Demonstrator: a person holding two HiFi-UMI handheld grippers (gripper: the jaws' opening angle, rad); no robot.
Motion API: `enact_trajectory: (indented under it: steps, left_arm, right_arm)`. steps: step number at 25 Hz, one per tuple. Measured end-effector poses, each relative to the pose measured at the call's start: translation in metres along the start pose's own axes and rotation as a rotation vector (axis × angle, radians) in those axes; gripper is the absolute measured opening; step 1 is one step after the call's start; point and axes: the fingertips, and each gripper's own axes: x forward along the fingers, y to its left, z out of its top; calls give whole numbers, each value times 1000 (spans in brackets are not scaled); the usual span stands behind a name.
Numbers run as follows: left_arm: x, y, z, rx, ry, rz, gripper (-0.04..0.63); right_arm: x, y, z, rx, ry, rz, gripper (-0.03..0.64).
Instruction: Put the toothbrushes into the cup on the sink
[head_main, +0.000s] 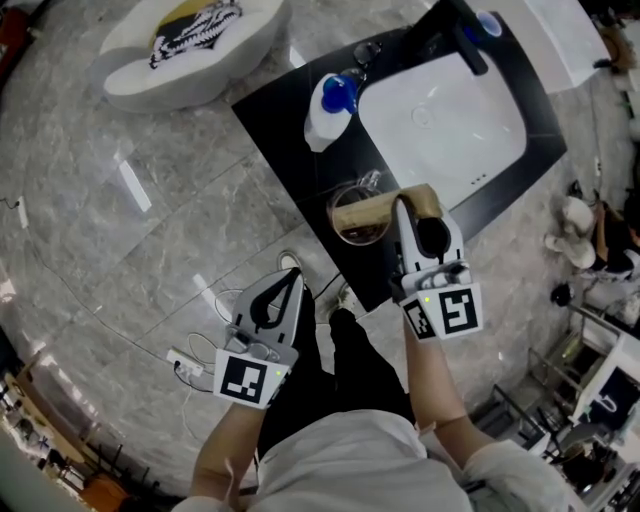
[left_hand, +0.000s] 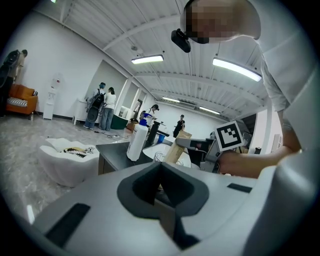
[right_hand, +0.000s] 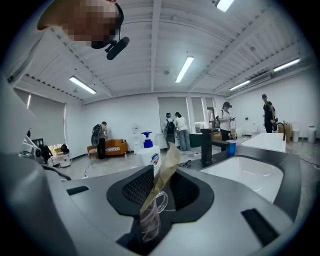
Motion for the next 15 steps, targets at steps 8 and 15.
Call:
enact_trajectory:
  steps: [8,15]
  left_arm:
    - [7,3,-8,-31,-6,2,2]
    - [9,-3,-18,-21,10,-3,2]
  right_arm:
    - [4,-18,-10,-2,18,-39,177]
    - [-4,-26,-6,28,-12,-36,219]
